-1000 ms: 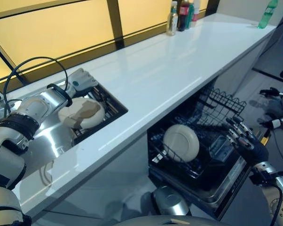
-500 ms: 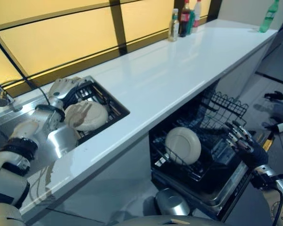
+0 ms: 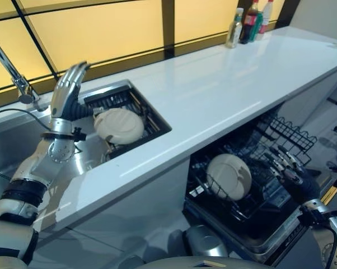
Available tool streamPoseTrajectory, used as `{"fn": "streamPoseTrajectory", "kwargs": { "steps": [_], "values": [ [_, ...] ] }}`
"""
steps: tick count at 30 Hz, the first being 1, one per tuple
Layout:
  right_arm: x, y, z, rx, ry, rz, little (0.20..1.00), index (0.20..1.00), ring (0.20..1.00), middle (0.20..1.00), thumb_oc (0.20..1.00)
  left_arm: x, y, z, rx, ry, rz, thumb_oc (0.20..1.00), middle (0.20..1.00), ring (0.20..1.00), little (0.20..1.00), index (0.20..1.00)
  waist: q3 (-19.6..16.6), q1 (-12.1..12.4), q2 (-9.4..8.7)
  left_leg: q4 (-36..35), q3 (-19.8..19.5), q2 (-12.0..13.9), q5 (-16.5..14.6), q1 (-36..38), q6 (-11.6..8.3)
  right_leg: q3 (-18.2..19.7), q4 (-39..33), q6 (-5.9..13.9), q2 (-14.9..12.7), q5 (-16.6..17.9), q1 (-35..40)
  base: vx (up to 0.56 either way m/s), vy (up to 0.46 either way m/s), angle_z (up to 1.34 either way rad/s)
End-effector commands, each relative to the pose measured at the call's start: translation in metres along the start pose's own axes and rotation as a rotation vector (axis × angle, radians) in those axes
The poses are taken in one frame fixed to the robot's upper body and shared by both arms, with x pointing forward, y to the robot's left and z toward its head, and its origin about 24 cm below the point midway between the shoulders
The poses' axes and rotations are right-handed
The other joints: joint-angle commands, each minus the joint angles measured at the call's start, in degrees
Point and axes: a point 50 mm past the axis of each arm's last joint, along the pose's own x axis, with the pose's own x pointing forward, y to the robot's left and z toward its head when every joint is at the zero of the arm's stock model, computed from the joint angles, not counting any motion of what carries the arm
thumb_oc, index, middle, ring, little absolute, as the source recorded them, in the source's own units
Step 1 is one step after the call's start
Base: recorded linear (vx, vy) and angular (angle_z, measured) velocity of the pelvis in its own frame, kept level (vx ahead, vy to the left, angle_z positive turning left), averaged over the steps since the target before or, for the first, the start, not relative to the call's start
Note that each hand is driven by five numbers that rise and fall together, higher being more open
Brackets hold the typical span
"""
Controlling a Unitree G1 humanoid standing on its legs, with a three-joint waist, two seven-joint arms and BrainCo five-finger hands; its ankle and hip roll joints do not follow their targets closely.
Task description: Pick up plates and place into dishwasher.
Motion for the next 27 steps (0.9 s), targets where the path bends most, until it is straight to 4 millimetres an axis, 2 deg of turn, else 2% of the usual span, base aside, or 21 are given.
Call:
{"fn": "streamPoseTrajectory", "kwargs": {
  "steps": [1,4,7,10,11,13,15,18,21,27],
  "values": [
    [0.015,0.021,0.023,-0.07,-0.15,0.114,1.0,1.0,1.0,1.0,1.0,0.008,0.025,0.021,-0.212,-0.057,0.186,1.0,1.0,1.0,1.0,1.0,-2.58,0.46,0.43,-4.83,-1.98,2.52,5.6,-0.04,-0.02,1.81,-8.73,5.83,-2.01,4.7,0.08,-0.13,0.073,0.08],
    [0.022,0.031,0.024,-0.118,-0.153,0.126,1.0,1.0,1.0,1.0,1.0,0.003,0.026,0.036,-0.259,-0.087,0.215,1.0,1.0,1.0,1.0,1.0,-3.9,1.48,0.65,-5.69,-2.0,1.8,4.97,0.51,0.05,1.55,-10.52,5.77,-2.01,4.57,1.22,-0.15,0.096,0.12],
    [0.035,0.04,0.022,-0.115,-0.14,0.137,1.0,1.0,1.0,1.0,1.0,-0.001,0.031,0.052,-0.296,-0.14,0.197,1.0,1.0,1.0,1.0,1.0,-4.98,2.8,1.14,-7.13,-0.02,1.06,4.78,1.5,0.13,0.25,-12.77,5.5,-2.13,4.4,3.17,-0.15,0.13,0.3],
    [0.046,0.048,0.019,-0.135,-0.136,0.161,1.0,1.0,1.0,1.0,1.0,-0.004,0.034,0.064,-0.27,-0.203,0.191,1.0,1.0,1.0,1.0,1.0,-5.42,3.62,1.39,-8.18,0.79,0.98,4.78,2.22,0.12,-0.69,-13.69,5.35,-2.21,4.07,4.5,-0.17,0.146,0.49],
    [0.057,0.053,0.019,-0.143,-0.147,0.172,1.0,1.0,1.0,1.0,1.0,-0.002,0.036,0.071,-0.305,-0.225,0.2,1.0,1.0,1.0,1.0,1.0,-5.78,5.03,1.53,-8.98,0.63,0.83,4.93,2.55,0.11,-1.24,-14.39,5.15,-2.21,3.97,5.37,-0.15,0.124,0.51],
    [0.067,0.054,0.019,-0.135,-0.156,0.171,1.0,1.0,1.0,1.0,1.0,0.0,0.036,0.073,-0.34,-0.23,0.202,1.0,1.0,1.0,1.0,1.0,-5.86,5.68,1.65,-10.06,0.83,0.79,5.29,3.02,0.03,-1.89,-15.0,5.08,-2.21,3.95,6.21,-0.16,0.112,0.48],
    [0.083,0.059,0.018,-0.113,-0.175,0.16,1.0,1.0,1.0,1.0,1.0,0.003,0.027,0.077,-0.405,-0.219,0.157,1.0,1.0,1.0,1.0,1.0,-6.47,7.14,1.92,-12.2,1.69,0.78,5.92,3.55,-0.05,-3.71,-16.02,5.09,-2.54,3.92,7.21,-0.18,0.118,0.55],
    [0.097,0.064,0.018,-0.081,-0.194,0.147,1.0,1.0,1.0,1.0,1.0,0.003,0.016,0.078,-0.424,-0.206,0.064,1.0,1.0,1.0,1.0,1.0,-7.12,8.58,2.11,-13.49,1.2,0.29,5.99,3.82,0.08,-5.25,-17.44,5.06,-3.02,4.25,8.11,-0.1,0.087,0.59],
    [0.106,0.071,0.015,-0.073,-0.176,0.162,1.0,1.0,1.0,1.0,1.0,-0.004,0.009,0.078,-0.366,-0.195,-0.032,1.0,1.0,1.0,1.0,1.0,-7.88,10.24,2.33,-13.23,0.08,-0.76,5.25,3.56,0.41,-5.56,-18.22,5.1,-3.42,4.57,8.47,-0.01,0.056,0.32],
    [0.105,0.072,0.002,-0.063,-0.125,0.179,1.0,1.0,1.0,1.0,1.0,-0.014,0.005,0.055,-0.354,-0.058,-0.012,1.0,1.0,1.0,1.0,1.0,-7.9,10.63,2.15,-13.33,-0.96,-1.08,5.0,2.94,0.96,-3.98,-18.68,4.58,-2.57,4.29,7.83,-0.01,-0.024,0.08]
  ]
}}
